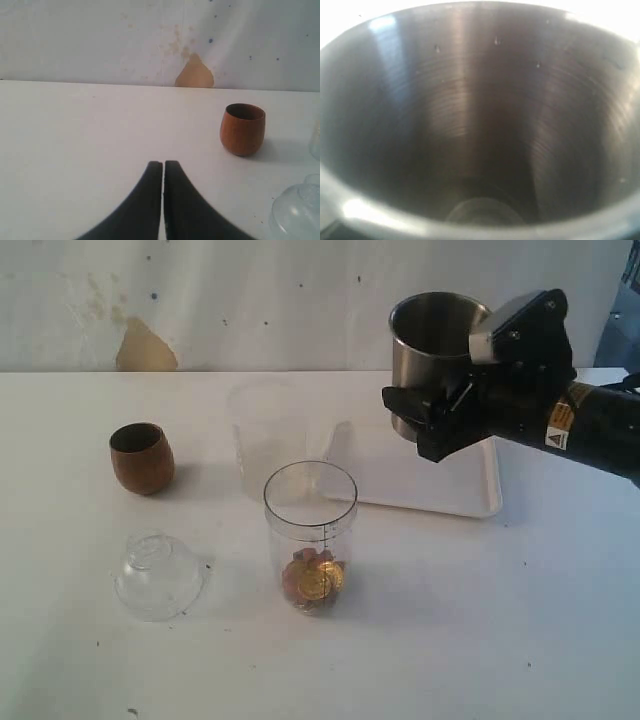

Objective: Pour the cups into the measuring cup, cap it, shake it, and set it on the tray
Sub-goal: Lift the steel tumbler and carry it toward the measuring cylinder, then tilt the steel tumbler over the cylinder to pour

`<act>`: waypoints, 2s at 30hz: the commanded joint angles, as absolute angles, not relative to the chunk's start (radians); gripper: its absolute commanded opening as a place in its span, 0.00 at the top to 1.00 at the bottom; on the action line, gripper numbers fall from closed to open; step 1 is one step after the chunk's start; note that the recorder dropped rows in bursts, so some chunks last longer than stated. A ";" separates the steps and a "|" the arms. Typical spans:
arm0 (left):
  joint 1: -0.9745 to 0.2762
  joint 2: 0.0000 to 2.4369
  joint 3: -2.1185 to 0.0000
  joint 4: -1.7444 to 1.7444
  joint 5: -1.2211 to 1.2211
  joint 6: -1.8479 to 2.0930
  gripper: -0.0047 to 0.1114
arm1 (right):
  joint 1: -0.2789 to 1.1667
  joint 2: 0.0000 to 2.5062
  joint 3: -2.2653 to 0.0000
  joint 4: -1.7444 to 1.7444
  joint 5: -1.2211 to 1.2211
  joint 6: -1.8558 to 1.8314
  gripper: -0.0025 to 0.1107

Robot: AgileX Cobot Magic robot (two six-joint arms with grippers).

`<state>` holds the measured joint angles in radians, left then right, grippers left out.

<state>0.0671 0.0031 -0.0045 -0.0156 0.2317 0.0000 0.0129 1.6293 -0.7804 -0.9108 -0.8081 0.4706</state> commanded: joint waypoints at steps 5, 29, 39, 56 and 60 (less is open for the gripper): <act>0.067 0.000 0.000 -0.018 0.233 0.000 0.94 | 0.070 1.691 -0.841 -0.954 -0.766 0.472 0.98; 0.067 0.000 0.000 -0.018 0.233 0.000 0.94 | 0.131 1.737 -0.877 -1.026 -0.759 0.105 0.98; 0.067 0.000 0.000 -0.018 0.233 0.000 0.94 | 0.131 1.737 -0.877 -1.026 -0.759 0.006 0.98; 0.067 0.000 0.000 -0.018 0.233 0.000 0.94 | 0.131 1.737 -0.877 -1.026 -0.765 -0.185 0.98; 0.067 0.000 0.000 -0.018 0.233 0.000 0.94 | 0.131 1.737 -0.877 -1.026 -0.765 -0.234 0.98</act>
